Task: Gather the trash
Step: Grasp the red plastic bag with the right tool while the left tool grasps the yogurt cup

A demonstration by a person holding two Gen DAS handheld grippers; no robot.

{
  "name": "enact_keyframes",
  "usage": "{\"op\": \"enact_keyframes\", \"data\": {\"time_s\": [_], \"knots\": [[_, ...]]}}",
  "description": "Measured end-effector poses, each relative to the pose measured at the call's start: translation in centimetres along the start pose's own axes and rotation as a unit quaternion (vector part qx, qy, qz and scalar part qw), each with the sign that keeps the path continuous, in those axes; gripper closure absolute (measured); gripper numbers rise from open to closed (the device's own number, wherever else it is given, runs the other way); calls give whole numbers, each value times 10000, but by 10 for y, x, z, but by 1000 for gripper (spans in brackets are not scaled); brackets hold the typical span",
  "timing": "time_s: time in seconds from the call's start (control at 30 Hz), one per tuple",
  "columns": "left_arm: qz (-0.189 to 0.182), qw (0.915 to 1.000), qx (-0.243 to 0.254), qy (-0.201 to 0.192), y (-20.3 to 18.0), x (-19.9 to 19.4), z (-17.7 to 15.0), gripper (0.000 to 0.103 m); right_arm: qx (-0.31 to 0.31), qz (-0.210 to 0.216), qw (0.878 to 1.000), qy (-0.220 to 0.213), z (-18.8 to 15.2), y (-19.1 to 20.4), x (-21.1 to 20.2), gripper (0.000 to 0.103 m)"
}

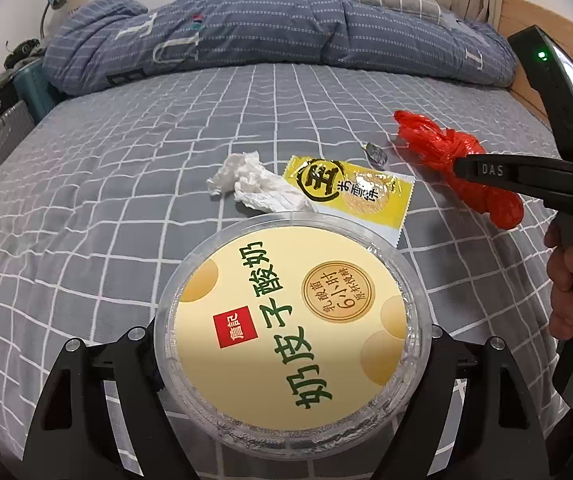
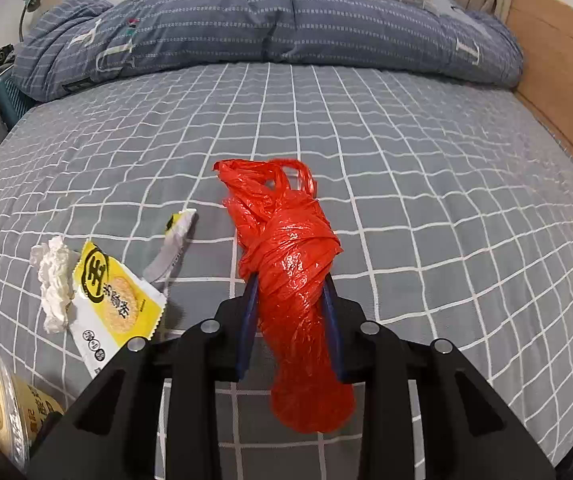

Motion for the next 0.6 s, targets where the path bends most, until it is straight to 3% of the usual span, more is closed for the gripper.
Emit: {"op": "enact_keyframes", "data": {"time_s": [0.6], "knots": [[-129, 9999, -69, -89, 17, -28, 12, 25, -367, -159, 9979, -509, 4, 16, -61, 74]]}}
Point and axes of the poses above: each gripper's, at about its wrist camera, not at the fingertips, and x roughly the way its jaws point, y to its left, z to its top, the point moved 6 cm from there along x, roughly the way its jaws point, and after that the axes turned 7 degrees about -y, right-handed, at the moved point
